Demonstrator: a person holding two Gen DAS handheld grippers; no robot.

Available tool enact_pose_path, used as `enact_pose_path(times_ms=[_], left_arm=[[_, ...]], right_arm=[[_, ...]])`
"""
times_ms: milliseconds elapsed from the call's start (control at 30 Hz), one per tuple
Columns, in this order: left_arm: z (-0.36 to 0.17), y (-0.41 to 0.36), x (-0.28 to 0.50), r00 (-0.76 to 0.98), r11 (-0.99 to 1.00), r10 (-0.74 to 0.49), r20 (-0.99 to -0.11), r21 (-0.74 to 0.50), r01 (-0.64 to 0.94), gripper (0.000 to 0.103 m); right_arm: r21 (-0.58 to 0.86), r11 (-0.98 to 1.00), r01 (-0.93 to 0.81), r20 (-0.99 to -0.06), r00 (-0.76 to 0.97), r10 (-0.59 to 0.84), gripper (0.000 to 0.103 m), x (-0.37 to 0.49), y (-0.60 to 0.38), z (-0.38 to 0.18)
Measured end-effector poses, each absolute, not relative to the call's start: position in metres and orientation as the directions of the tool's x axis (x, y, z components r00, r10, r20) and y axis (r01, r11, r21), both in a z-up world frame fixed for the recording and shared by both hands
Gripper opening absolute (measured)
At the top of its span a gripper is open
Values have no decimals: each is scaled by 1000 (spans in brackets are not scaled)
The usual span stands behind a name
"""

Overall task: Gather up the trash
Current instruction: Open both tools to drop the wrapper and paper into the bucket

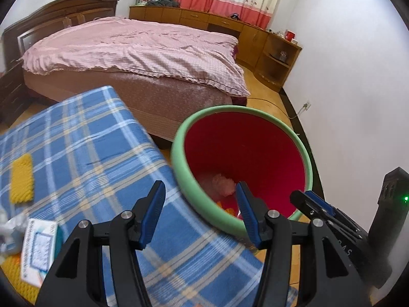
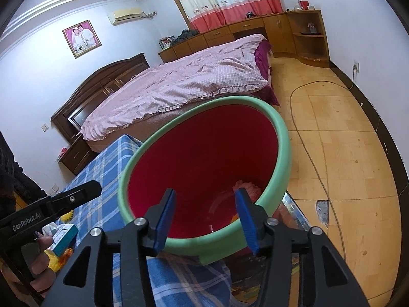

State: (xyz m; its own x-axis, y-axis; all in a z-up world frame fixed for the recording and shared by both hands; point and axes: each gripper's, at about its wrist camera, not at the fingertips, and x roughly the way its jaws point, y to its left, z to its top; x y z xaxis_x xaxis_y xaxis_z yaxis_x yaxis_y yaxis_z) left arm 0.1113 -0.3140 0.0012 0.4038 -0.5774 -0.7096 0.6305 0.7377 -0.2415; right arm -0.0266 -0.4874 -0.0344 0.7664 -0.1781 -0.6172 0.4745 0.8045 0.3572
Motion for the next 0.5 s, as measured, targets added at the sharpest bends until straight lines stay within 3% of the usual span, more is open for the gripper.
enact_pose_path(times_ms=[500], left_arm=[[28, -220, 101, 519, 841, -503, -691, -254, 477, 57]], right_arm=[[372, 832, 410, -593, 795, -127, 76, -37, -435, -5]])
